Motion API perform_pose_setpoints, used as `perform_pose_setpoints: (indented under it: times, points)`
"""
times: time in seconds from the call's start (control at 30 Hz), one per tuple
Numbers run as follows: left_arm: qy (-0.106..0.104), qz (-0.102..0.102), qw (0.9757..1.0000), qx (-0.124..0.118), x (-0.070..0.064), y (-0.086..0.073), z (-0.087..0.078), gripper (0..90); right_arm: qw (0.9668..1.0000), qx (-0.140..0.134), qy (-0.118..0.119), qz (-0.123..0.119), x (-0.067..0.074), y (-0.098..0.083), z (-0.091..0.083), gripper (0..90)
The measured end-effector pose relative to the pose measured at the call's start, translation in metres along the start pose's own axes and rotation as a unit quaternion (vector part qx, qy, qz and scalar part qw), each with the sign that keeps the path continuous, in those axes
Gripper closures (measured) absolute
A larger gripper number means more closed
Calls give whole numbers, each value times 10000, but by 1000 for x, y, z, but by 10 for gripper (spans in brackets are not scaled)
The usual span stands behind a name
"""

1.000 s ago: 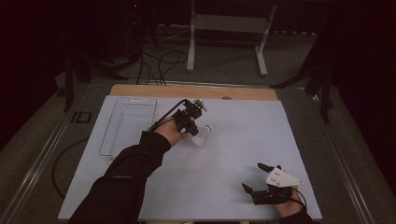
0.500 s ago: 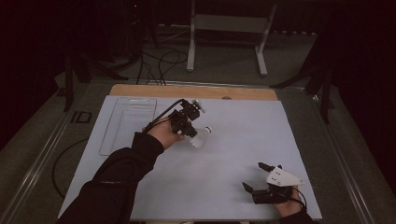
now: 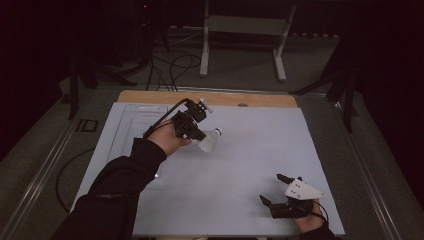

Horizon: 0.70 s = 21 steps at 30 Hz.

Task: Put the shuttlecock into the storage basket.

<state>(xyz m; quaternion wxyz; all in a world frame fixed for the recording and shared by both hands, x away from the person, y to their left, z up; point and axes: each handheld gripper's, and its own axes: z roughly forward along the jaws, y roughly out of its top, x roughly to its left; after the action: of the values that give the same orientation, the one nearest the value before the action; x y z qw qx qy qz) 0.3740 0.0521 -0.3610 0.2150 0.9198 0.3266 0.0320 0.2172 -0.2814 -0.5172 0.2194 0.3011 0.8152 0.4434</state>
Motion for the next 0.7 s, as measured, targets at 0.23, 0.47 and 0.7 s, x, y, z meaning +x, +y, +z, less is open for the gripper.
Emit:
perform_pose_setpoints:
  times: [0.23, 0.47, 0.7]
  points:
    - [64, -73, 9999, -134, 6, -2, -14, 900, 10000, 13, -5, -17, 0, 0, 0, 86]
    - [128, -139, 9996, -188, 12, -5, -23, 900, 10000, 34, -24, -13, 0, 0, 0, 86]
    - [228, -255, 9991, -264, 22, -12, -33, 900, 10000, 36, -15, -10, 0, 0, 0, 86]
